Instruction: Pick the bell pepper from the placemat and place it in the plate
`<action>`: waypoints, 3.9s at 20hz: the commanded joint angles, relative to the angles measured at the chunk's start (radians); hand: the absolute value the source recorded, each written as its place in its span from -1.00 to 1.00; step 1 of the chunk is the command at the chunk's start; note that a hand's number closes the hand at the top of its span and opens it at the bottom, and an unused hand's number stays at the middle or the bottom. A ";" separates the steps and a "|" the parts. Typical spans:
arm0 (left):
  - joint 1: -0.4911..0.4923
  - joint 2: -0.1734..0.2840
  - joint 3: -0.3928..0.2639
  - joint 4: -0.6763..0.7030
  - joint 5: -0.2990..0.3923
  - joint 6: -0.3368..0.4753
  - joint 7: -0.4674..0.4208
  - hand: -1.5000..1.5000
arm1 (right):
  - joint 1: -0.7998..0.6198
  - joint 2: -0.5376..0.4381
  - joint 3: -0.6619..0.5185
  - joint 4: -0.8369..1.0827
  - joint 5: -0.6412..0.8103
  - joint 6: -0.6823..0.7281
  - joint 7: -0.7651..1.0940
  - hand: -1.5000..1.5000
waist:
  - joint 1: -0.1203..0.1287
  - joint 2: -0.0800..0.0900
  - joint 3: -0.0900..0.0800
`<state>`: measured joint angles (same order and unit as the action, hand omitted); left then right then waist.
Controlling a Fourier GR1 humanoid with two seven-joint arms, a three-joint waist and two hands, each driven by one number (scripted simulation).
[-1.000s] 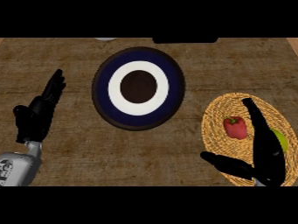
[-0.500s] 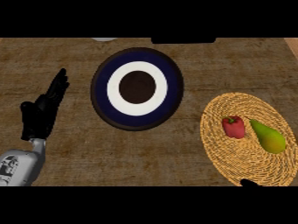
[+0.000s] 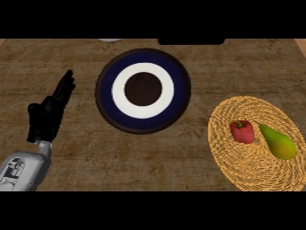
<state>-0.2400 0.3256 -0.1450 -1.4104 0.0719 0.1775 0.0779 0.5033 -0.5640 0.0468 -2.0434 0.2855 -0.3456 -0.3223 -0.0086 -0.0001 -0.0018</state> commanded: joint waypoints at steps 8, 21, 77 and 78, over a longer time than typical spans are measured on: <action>-0.020 -0.026 0.073 0.051 -0.039 -0.066 -0.040 0.00 | -0.196 0.063 0.004 0.078 0.120 0.171 0.197 -1.00 | 0.006 0.000 0.002; -0.048 -0.020 0.156 0.103 -0.039 -0.144 -0.063 0.00 | -0.487 0.161 0.061 0.397 0.316 0.254 0.301 -1.00 | 0.009 0.002 0.002; 0.018 -0.153 0.161 -0.071 -0.181 -0.159 0.056 0.00 | -1.124 0.439 -0.035 0.558 0.315 0.472 0.606 1.00 | 0.021 0.000 0.002; -0.023 -0.130 0.203 0.039 -0.159 -0.182 -0.030 0.00 | -1.181 0.487 -0.017 0.620 0.344 0.431 0.633 1.00 | 0.023 0.004 0.001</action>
<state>-0.2525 0.1754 0.0275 -1.4203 -0.1042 0.0197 0.0992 -0.5609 -0.1530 0.0014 -1.5351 0.6126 0.1131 0.2630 0.0097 0.0006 -0.0005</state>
